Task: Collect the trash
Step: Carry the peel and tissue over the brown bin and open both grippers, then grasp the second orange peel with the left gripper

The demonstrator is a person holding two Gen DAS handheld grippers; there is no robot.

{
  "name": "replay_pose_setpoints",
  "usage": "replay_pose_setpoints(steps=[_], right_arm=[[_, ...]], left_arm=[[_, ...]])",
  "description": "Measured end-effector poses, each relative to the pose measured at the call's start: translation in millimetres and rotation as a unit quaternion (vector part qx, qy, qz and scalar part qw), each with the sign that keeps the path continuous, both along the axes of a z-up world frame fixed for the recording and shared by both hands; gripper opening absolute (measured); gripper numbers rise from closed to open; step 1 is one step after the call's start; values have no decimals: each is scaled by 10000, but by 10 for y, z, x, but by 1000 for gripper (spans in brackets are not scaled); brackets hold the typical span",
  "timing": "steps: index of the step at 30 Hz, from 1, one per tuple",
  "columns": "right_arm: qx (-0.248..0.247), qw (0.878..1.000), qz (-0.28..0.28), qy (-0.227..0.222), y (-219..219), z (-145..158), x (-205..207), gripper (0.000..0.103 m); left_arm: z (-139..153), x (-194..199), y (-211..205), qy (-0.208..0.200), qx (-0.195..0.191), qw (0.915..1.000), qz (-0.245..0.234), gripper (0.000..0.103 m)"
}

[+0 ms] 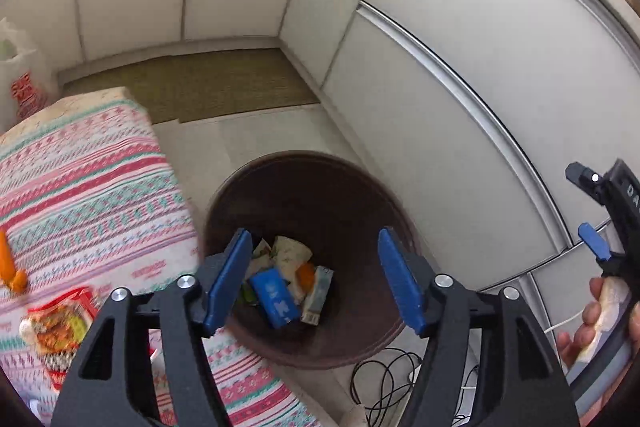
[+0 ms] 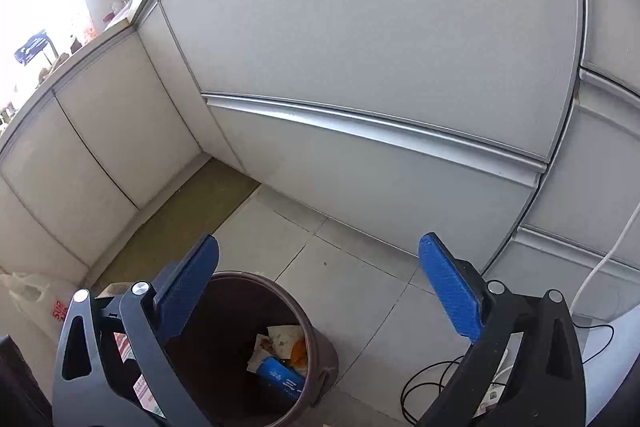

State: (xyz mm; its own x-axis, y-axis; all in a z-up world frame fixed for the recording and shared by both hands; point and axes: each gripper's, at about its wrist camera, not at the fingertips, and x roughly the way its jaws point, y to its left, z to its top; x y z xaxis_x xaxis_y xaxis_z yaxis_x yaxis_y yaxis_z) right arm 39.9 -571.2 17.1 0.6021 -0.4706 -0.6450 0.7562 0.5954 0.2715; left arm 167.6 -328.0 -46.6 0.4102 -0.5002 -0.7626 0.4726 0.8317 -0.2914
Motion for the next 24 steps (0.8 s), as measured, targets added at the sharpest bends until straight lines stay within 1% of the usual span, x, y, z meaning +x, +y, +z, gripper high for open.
replay_pose_setpoints(steps=[2, 5, 7, 10, 11, 12, 13, 15, 17, 18, 21, 24], right_arm=[[1, 10000, 86, -16, 49, 18, 47, 96], [75, 9995, 292, -12, 155, 15, 142, 96], [103, 9988, 482, 56, 261, 5, 225, 96], [-33, 9971, 748, 165, 471, 34, 358, 96], [-87, 9963, 837, 195, 551, 47, 403, 96], [-139, 9953, 937, 218, 642, 59, 451, 96], [-185, 9942, 1036, 240, 729, 71, 496, 96], [-289, 9910, 1266, 325, 915, 82, 599, 96], [-438, 9867, 1508, 421, 1134, 95, 716, 96], [-513, 9847, 1604, 455, 1232, 101, 764, 96], [-784, 9755, 1980, 550, 1577, 125, 899, 96], [-1191, 9611, 2388, 707, 1907, 135, 1033, 96]], left_arm=[[-33, -87, 234, -26, 41, 9998, 211, 69], [-71, -189, 653, -153, 142, 9981, 576, 72], [-86, -230, 1008, -189, 164, 9955, 916, 73], [-96, -263, 1584, -90, 112, 9893, 1449, 74], [-98, -273, 1747, -82, 109, 9873, 1584, 77], [-105, -285, 1953, -84, 154, 9841, 1767, 80], [-120, -288, 2105, -74, 225, 9816, 1897, 80], [-164, -248, 2429, 1, 354, 9762, 2142, 80], [-210, -164, 2715, 111, 377, 9697, 2413, 80], [-235, -99, 2835, 182, 347, 9661, 2552, 80], [-332, 143, 3228, 401, 53, 9518, 3042, 80], [-475, 403, 3439, 622, 41, 9413, 3319, 80]])
